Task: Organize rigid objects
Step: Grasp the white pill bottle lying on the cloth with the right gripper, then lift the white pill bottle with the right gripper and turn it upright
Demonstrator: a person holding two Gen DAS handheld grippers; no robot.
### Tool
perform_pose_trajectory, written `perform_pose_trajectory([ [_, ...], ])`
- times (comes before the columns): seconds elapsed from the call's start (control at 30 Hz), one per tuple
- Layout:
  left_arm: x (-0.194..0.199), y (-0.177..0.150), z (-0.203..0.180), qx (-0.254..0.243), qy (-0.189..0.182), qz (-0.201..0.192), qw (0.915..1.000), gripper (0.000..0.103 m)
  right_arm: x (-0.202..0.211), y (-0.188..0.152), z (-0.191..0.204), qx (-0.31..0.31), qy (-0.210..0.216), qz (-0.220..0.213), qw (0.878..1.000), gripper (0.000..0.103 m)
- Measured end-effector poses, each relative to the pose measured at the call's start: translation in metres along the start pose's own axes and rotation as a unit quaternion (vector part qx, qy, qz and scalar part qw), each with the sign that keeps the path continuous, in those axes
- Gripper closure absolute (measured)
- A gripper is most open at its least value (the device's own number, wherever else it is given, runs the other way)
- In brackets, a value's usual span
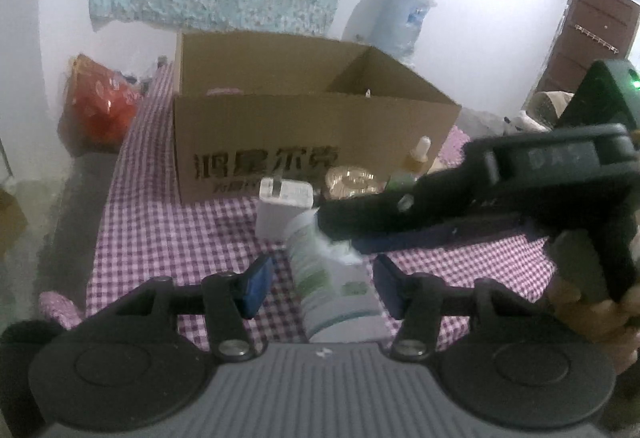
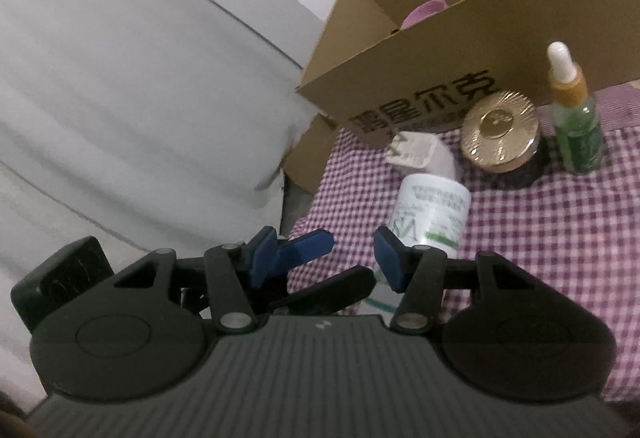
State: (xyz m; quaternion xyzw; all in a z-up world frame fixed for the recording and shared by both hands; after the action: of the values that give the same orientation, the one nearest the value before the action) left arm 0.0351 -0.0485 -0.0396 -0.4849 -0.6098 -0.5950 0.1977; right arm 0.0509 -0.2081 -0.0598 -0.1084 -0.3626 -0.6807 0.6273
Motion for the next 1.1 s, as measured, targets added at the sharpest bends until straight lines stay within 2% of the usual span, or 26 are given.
perform_pose_trajectory([
  [0.03,-0.002,-0.002,0.001,0.001,-0.004,0.007,1.0,0.035,0.003,0.0,-0.002,-0.001,-0.005,-0.004,1.0,0.049],
  [0.1,-0.007,-0.007,0.001,-0.001,-0.008,0.023,0.9997,0.031,0.005,-0.001,-0.008,-0.009,-0.018,-0.012,1.0,0.048],
  [0.23,-0.018,-0.014,0.0,0.005,-0.02,0.047,0.9987,0.025,0.008,-0.009,-0.025,-0.041,-0.03,-0.015,0.999,0.047],
  [0.4,-0.032,-0.015,-0.009,0.002,-0.035,0.066,0.9972,0.025,0.003,-0.022,-0.048,-0.089,-0.033,-0.014,0.995,0.045],
  [0.53,-0.045,-0.015,-0.012,0.007,-0.038,0.074,0.9965,0.03,-0.007,-0.03,-0.059,-0.119,-0.013,-0.005,0.993,0.045],
  [0.67,-0.051,-0.018,-0.016,0.009,-0.016,0.074,0.9971,0.039,-0.013,-0.038,-0.063,-0.14,0.014,0.005,0.99,0.045],
  [0.73,-0.049,-0.018,-0.017,0.008,-0.001,0.072,0.9974,0.047,-0.015,-0.042,-0.064,-0.151,0.027,0.009,0.988,0.045],
  [0.83,-0.039,-0.018,-0.012,0.013,0.009,0.069,0.9975,0.049,-0.014,-0.047,-0.065,-0.162,0.049,0.014,0.985,0.046],
  [0.97,-0.022,-0.011,-0.012,-0.015,0.035,0.075,0.9965,0.049,-0.008,-0.058,-0.067,-0.179,0.102,0.021,0.978,0.047],
  [1.1,-0.01,0.005,-0.017,-0.07,0.067,0.09,0.9912,0.049,-0.013,-0.056,-0.063,-0.189,0.151,0.021,0.97,0.047],
])
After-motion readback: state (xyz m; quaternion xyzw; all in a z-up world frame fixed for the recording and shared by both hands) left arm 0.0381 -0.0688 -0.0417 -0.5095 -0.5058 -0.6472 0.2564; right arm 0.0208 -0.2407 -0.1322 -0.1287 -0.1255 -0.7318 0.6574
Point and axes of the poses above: each gripper's, at about its wrist camera, not at the fingertips, and x roughly against the way its jaws point, z to its left, y to its top, the point moved 3 cm from there along -x, roughly the way its jaws point, and after that the axes turned 14 degrees about z, right-handed, at the moved point
